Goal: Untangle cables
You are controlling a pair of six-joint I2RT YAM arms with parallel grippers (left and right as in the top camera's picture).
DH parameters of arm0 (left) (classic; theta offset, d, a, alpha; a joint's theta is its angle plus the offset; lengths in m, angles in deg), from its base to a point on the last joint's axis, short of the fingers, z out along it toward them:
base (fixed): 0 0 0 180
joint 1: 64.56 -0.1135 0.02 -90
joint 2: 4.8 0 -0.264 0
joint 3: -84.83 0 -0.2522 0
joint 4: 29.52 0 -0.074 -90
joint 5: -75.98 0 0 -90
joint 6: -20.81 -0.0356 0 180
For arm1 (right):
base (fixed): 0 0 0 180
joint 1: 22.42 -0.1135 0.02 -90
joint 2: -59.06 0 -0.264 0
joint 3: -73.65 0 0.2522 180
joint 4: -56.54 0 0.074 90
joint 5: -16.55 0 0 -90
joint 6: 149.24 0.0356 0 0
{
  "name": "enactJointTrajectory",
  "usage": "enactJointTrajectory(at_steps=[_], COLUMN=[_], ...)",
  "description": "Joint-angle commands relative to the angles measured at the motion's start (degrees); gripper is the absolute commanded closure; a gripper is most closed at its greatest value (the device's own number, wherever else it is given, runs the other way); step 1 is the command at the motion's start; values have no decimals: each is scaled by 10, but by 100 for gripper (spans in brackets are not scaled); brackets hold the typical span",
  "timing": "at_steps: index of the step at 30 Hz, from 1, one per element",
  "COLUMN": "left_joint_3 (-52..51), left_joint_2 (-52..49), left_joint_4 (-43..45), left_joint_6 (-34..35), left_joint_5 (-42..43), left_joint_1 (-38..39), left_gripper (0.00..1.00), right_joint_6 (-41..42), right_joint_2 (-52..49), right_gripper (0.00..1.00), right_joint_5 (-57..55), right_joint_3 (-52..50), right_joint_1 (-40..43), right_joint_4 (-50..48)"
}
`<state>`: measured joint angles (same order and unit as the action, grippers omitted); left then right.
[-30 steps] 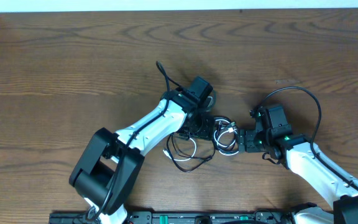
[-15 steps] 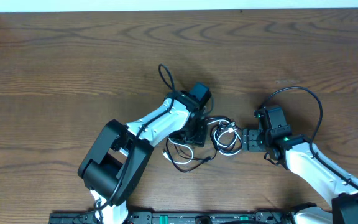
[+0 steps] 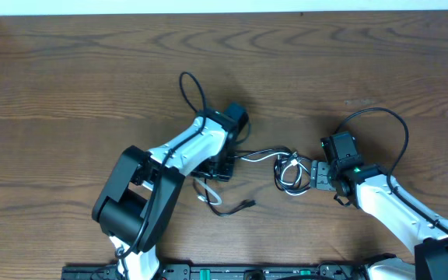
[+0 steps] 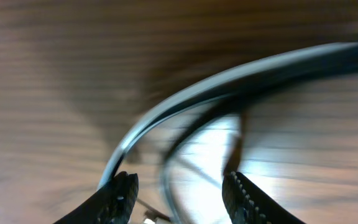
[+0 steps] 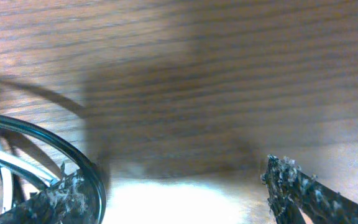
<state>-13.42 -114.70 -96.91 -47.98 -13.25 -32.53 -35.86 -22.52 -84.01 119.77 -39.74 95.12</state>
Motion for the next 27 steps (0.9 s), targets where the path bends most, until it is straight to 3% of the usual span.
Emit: enactJointTrajectory(at_steps=[1,27], left_joint_3=[-3,8], left_joint_2=[-7,16], left_joint_4=[-21,-29], left_joint_6=[31,50], left_joint_5=[-89,-135], left_joint_1=[-22,-220], left_gripper=[51,51], right_joint_6=[10,10], right_joint_2=[-32,-32], right_gripper=[18,17], right_joint_5=[-71,-71], right_joint_3=[-36,-36], right_joint_1=[10,17], right_joint_4=[27,29])
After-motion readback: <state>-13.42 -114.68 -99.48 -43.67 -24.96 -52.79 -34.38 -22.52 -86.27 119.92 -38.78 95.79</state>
